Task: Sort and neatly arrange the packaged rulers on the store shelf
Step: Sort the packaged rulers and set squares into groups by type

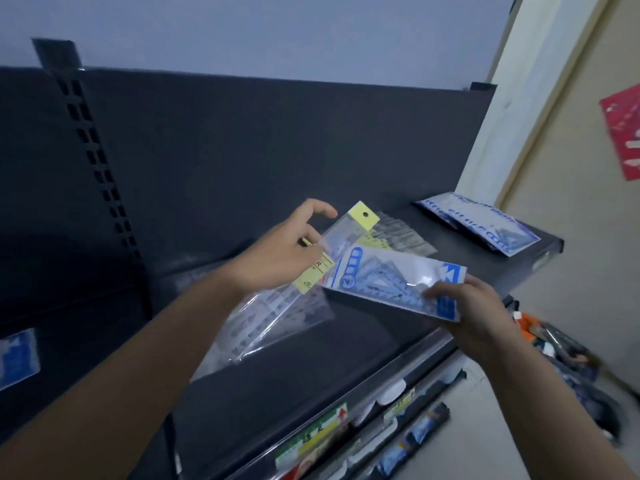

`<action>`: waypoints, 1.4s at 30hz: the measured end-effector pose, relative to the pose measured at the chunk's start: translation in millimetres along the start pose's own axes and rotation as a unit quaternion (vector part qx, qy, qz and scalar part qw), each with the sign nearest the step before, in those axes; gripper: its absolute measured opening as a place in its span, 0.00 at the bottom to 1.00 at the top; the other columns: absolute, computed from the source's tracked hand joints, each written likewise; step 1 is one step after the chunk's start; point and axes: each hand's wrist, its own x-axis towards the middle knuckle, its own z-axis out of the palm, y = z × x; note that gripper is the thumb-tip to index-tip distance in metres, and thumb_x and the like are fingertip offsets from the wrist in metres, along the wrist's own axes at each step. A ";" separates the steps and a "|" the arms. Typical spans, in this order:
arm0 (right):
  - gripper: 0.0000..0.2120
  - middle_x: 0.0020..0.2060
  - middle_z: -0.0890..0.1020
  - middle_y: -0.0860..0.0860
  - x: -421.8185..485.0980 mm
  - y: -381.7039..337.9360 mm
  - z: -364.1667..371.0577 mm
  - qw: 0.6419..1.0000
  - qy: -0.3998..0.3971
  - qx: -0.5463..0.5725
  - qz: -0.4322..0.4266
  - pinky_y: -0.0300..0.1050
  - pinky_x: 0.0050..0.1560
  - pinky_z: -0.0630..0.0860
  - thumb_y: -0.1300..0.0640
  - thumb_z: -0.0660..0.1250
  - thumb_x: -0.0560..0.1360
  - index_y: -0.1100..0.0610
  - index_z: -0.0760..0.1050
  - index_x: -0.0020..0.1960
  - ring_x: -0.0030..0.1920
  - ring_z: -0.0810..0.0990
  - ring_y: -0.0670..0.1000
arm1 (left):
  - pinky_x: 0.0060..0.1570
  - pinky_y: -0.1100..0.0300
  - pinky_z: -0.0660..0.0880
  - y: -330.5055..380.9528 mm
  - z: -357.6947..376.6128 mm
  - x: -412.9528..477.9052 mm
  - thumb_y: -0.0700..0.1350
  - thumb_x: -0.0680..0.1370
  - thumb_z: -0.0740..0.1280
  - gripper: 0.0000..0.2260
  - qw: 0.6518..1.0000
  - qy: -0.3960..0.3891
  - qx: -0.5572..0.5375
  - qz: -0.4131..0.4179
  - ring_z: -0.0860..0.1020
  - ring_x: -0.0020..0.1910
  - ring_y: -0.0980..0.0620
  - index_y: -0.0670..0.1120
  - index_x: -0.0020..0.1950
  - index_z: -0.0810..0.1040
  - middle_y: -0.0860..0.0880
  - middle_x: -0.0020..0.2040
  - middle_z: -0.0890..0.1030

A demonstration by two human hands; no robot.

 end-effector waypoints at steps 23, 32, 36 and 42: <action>0.10 0.35 0.82 0.56 265.1 -36.3 -103.4 0.988 -0.152 0.037 0.015 0.43 0.31 0.77 0.69 0.68 0.68 0.56 0.74 0.38 0.32 0.81 0.54 | 0.48 0.58 0.81 -12.2 186.2 137.7 0.39 0.73 0.74 0.11 0.876 0.402 -0.138 -0.227 0.83 0.43 0.52 0.47 0.54 0.81 0.51 0.46 0.79; 0.10 0.38 0.82 0.56 270.0 -32.1 -89.5 0.974 -0.209 0.077 0.044 0.42 0.29 0.79 0.71 0.66 0.68 0.57 0.75 0.42 0.35 0.82 0.53 | 0.27 0.61 0.70 6.9 215.5 115.5 0.55 0.76 0.69 0.10 0.797 0.198 0.527 -0.218 0.80 0.33 0.53 0.51 0.39 0.76 0.52 0.33 0.80; 0.10 0.38 0.82 0.55 270.7 -31.3 -90.2 0.972 -0.216 0.081 0.039 0.41 0.29 0.79 0.71 0.66 0.69 0.57 0.74 0.42 0.36 0.82 0.52 | 0.23 0.67 0.52 14.9 221.9 121.6 0.45 0.56 0.82 0.13 0.735 0.096 0.632 -0.224 0.74 0.22 0.60 0.55 0.32 0.81 0.57 0.25 0.76; 0.11 0.32 0.83 0.52 268.9 -33.9 -90.2 0.965 -0.235 0.107 0.037 0.46 0.35 0.82 0.72 0.65 0.69 0.56 0.72 0.41 0.37 0.83 0.52 | 0.25 0.65 0.56 8.6 226.8 127.4 0.43 0.75 0.69 0.08 0.727 0.100 0.624 -0.269 0.80 0.38 0.55 0.55 0.50 0.79 0.55 0.41 0.80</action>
